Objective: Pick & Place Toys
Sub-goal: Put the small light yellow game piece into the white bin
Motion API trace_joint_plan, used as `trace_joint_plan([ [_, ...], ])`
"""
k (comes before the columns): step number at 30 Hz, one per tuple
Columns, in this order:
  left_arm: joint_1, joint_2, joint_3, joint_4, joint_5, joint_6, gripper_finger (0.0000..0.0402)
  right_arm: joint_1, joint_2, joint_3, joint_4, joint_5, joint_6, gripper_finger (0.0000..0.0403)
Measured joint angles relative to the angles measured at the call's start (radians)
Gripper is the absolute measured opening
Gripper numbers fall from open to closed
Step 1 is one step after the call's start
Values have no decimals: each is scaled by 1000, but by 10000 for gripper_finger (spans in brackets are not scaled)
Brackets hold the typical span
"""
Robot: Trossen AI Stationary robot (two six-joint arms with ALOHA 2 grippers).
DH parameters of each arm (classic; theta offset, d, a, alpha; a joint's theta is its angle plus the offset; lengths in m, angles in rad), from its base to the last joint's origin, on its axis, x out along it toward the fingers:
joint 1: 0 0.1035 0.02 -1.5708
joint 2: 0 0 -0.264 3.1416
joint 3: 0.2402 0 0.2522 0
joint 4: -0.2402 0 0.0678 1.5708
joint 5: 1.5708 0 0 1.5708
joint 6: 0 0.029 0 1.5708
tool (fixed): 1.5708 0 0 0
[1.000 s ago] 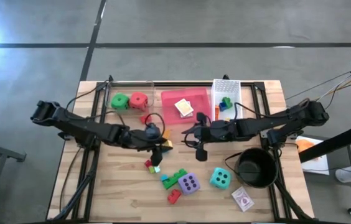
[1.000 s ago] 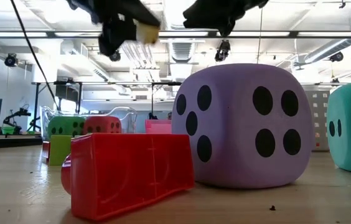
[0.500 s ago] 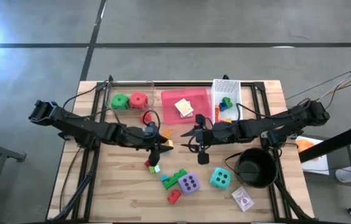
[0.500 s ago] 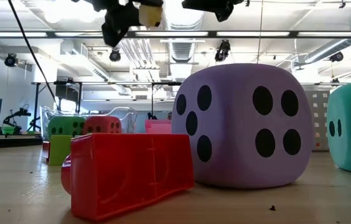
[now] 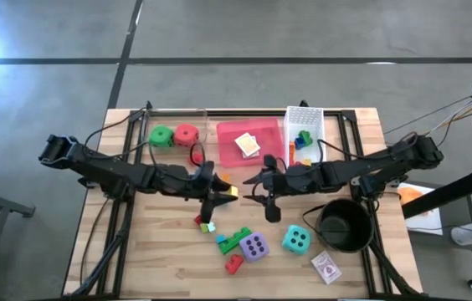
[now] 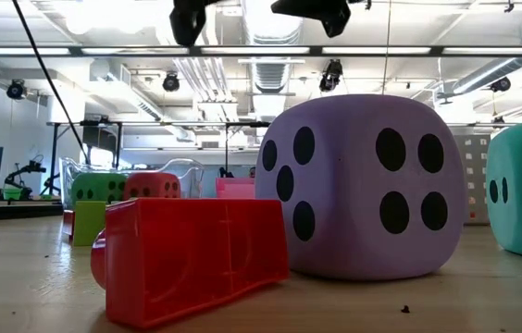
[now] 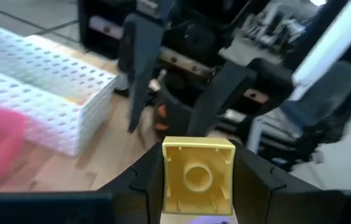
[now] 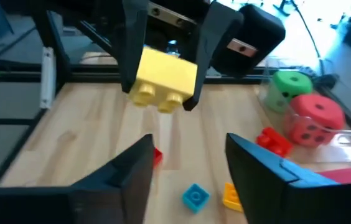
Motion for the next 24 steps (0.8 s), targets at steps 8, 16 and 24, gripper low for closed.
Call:
trace_joint_plan([
  [8, 0, 0, 0, 18, 16, -42, 133, 32, 0, 6, 0, -4, -11, 326],
  [16, 0, 1, 0, 33, 33, -61, 133, 55, 1, 5, -10, 61, -48, 380],
  [24, 5, 1, 0, 92, 39, -55, 133, 122, 10, 19, 16, 340, -232, 382],
])
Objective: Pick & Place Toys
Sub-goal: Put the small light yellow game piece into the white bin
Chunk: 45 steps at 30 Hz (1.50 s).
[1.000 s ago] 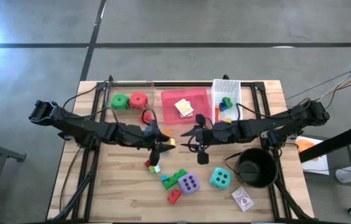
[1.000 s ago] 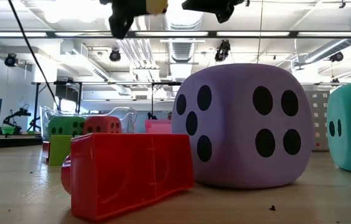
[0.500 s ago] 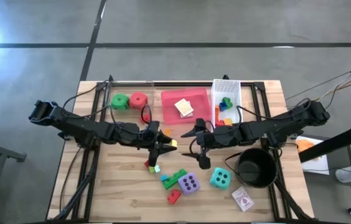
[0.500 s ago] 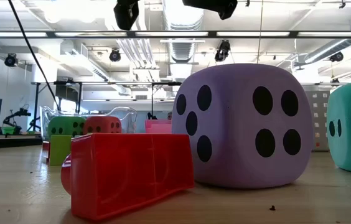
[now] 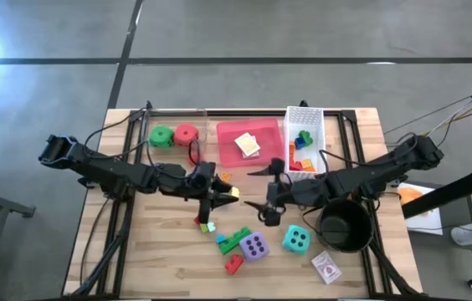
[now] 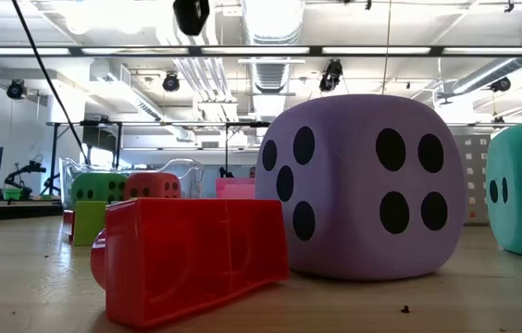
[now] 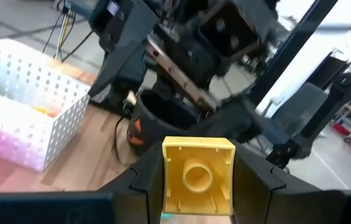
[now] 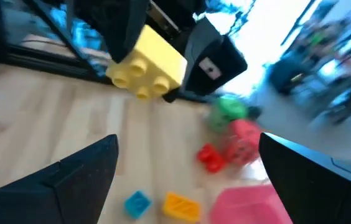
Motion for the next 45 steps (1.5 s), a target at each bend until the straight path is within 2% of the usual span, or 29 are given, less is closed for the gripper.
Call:
trace_joint_plan([
  [2, 8, 0, 0, 25, 8, 11, 133, 16, 15, 1, 42, 45, -63, 382],
  [8, 51, 0, 0, 62, 73, 37, 133, 23, 91, 3, 224, 66, -263, 382],
  [12, 82, 0, 0, 58, 90, 38, 133, 28, 136, 26, 307, 166, -428, 382],
  [20, 153, 0, -1, 52, 183, 39, 133, 29, 202, 93, 318, 203, -560, 381],
  [26, 160, 0, -1, 52, 202, 37, 133, 31, 235, 129, 321, 294, -633, 374],
  [29, 160, 0, -1, 52, 202, 37, 133, 34, 235, 132, 322, 295, -634, 348],
  [38, 160, 0, -2, 52, 202, 37, 133, 36, 227, 125, 325, 299, -634, 224],
  [45, 159, -1, -2, 60, 210, 28, 133, 41, 225, 138, 322, 303, -689, 160],
])
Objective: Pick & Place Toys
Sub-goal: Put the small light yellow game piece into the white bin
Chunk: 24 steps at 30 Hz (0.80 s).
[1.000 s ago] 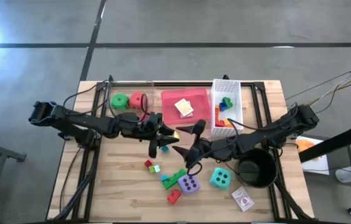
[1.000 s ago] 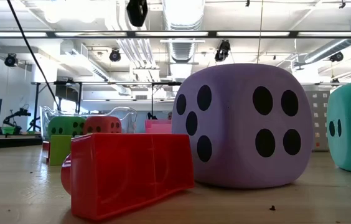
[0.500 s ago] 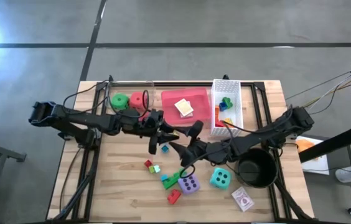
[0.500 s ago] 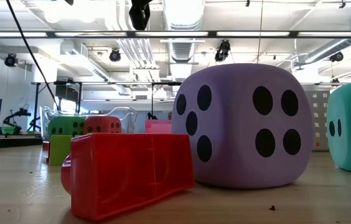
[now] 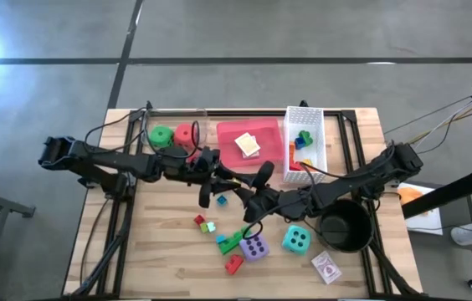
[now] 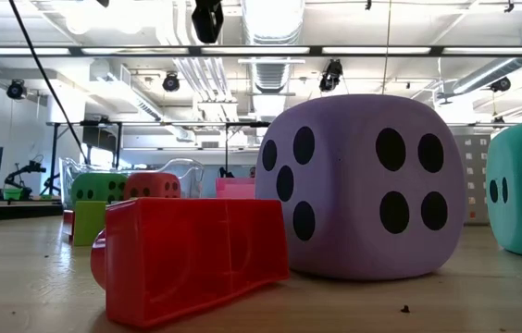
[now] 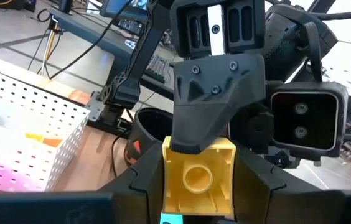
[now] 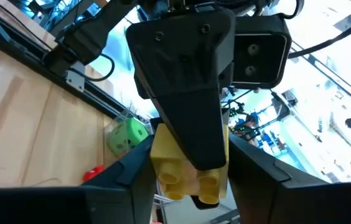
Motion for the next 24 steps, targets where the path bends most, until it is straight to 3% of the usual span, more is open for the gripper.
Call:
trace_joint_plan([
  [4, 0, 0, 0, 3, 4, -3, 133, 2, 0, 4, -2, 0, -23, 152],
  [10, 0, 0, 0, -1, 12, 15, 133, 5, 0, 2, -1, -7, -20, 178],
  [13, 0, 0, 0, -1, 11, 10, 134, 7, 0, 1, -1, -7, -25, 166],
  [17, 1, 0, 0, -5, 10, 13, 203, 10, 2, 0, -4, -15, -24, 131],
  [21, 1, 1, 0, -6, 8, 13, 282, 13, 2, 0, -1, -15, -24, 131],
  [24, 1, 1, 0, -16, 7, 13, 320, 13, 2, 0, -2, -15, -24, 131],
])
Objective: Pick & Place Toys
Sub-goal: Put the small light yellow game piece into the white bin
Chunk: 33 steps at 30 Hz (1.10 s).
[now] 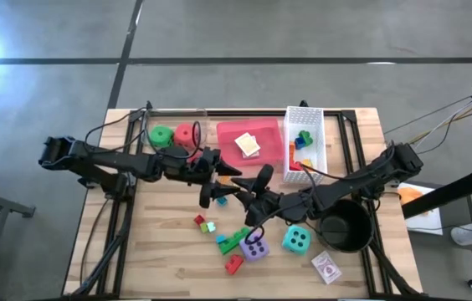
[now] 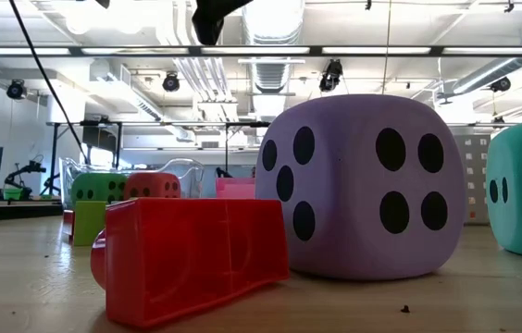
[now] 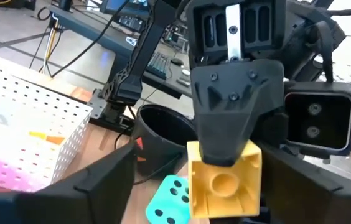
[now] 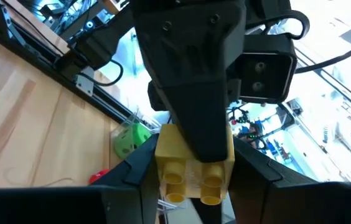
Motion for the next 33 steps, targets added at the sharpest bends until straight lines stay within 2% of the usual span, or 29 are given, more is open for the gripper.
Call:
trace_joint_plan([
  [5, 0, 0, 0, -49, -8, 35, 348, 1, 0, -2, -1, 2, 8, 131],
  [13, -1, -44, 2, -167, -47, 66, 352, -5, -7, -3, -48, 7, 86, 131],
  [19, -12, -118, 2, -296, -60, 109, 352, -28, -74, -3, -174, 4, 205, 131],
  [23, -18, -153, 1, -424, -61, 112, 352, -79, -156, -3, -318, 4, 361, 131],
  [27, -20, -169, 0, -556, -121, 87, 353, -170, -264, -3, -546, -20, 597, 131],
  [33, -37, -185, 0, -676, -297, 78, 353, -413, -422, -3, -917, -224, 1013, 131],
])
